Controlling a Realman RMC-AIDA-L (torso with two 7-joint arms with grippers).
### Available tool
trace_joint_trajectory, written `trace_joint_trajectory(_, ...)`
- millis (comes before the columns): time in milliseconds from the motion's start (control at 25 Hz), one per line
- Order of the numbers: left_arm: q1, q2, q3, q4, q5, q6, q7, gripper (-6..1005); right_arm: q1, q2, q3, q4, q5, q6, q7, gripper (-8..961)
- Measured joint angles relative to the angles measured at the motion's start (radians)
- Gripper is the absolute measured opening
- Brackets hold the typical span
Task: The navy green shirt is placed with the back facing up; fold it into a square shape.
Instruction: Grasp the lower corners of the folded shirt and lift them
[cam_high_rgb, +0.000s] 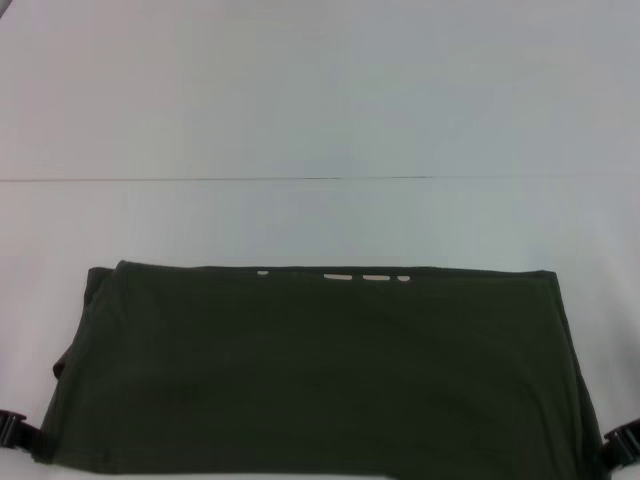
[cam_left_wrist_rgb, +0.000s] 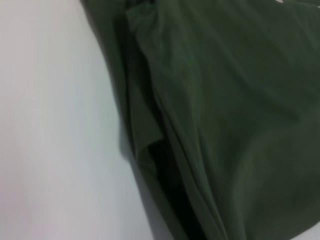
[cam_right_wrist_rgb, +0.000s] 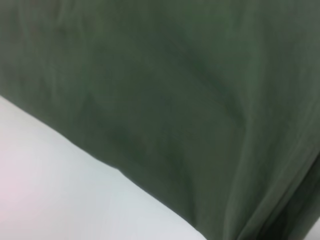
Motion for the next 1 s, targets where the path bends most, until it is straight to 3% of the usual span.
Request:
trace_joint_trajectory(200, -0.003, 0.013, 0.005, 0.022, 0.005, 0.113, 0.008, 5, -0.007, 0.0, -0.005, 0.005, -0.005, -0.054, -0.043, 21)
trace_joint_trajectory(520, -0.003, 0.016, 0.047, 0.031, 0.007, 0.187, 0.009, 4, -0.017, -0.01, -0.017, 0.033, -0.01, -0.084, -0.1, 20)
trace_joint_trajectory(1000, -0.002, 0.016, 0.046, 0.034, 0.008, 0.16, 0.005, 4, -0.007, -0.01, -0.023, 0.034, -0.022, -0.07, -0.11, 21)
